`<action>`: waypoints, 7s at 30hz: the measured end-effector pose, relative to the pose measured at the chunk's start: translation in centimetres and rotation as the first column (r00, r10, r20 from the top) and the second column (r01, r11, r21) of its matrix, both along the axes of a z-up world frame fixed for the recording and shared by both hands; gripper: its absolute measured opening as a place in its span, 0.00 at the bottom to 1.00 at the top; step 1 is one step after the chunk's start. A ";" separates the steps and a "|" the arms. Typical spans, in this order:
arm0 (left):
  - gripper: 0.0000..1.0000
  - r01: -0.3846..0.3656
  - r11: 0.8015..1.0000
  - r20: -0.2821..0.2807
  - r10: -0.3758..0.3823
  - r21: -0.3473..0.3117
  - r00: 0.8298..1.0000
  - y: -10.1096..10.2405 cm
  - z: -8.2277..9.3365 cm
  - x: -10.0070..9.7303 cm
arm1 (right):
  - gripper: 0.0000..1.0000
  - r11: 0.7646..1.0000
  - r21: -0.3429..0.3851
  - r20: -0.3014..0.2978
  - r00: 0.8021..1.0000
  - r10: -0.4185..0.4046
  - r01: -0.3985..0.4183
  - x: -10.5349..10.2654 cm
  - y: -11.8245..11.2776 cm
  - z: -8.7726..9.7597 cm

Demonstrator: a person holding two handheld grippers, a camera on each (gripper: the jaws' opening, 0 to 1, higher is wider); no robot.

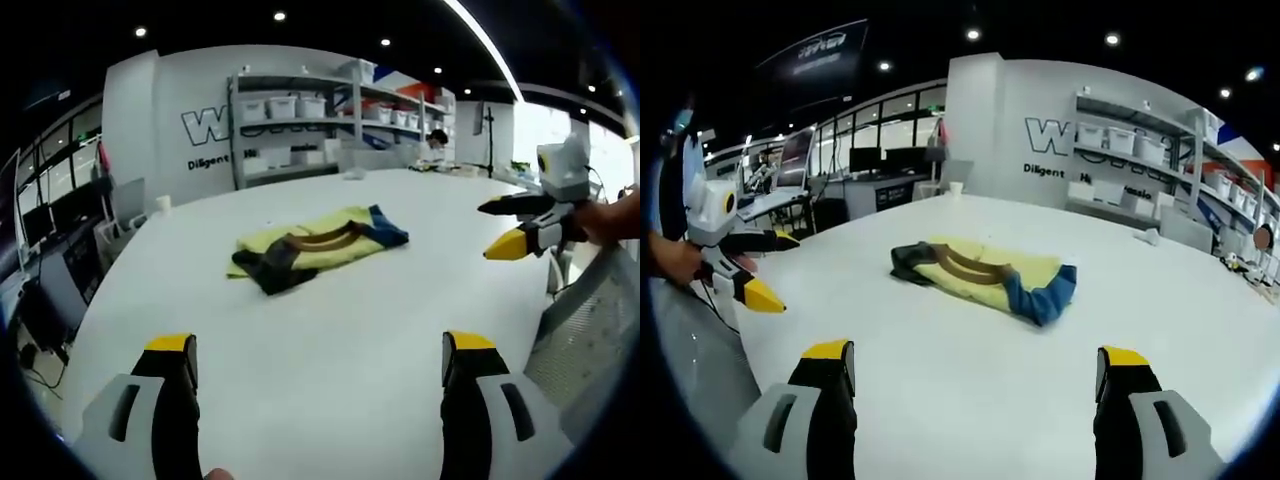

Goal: Fold the garment on the visible template until the final outline fits inside the template.

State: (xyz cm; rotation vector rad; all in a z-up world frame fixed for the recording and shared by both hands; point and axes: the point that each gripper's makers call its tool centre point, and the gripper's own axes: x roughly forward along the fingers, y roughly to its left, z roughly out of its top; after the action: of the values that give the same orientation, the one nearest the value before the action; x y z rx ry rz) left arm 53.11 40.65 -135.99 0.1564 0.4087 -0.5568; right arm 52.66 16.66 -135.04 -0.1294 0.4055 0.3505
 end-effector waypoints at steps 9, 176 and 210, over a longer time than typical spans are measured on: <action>0.99 -0.002 1.000 0.002 0.002 0.012 1.000 0.0 0.0 -0.1 | 0.99 1.000 0.008 0.005 1.000 0.010 -0.010 0.0 0.2 0.2; 0.47 0.384 0.899 -0.102 -0.370 0.209 0.923 -6.9 -1.3 16.4 | 0.28 0.915 -0.228 -0.168 0.939 0.300 -0.333 16.5 0.8 -2.6; 0.02 0.393 0.899 -0.282 -0.333 0.192 0.900 -6.2 -5.1 19.8 | 0.10 0.977 -0.069 -0.355 0.920 0.164 -0.201 19.2 -0.3 -7.7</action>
State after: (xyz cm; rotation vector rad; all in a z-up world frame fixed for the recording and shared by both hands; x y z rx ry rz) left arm 72.87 34.44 -141.11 0.4128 0.6958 -0.9032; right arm 71.90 16.38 -142.72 -0.2098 0.7663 0.5401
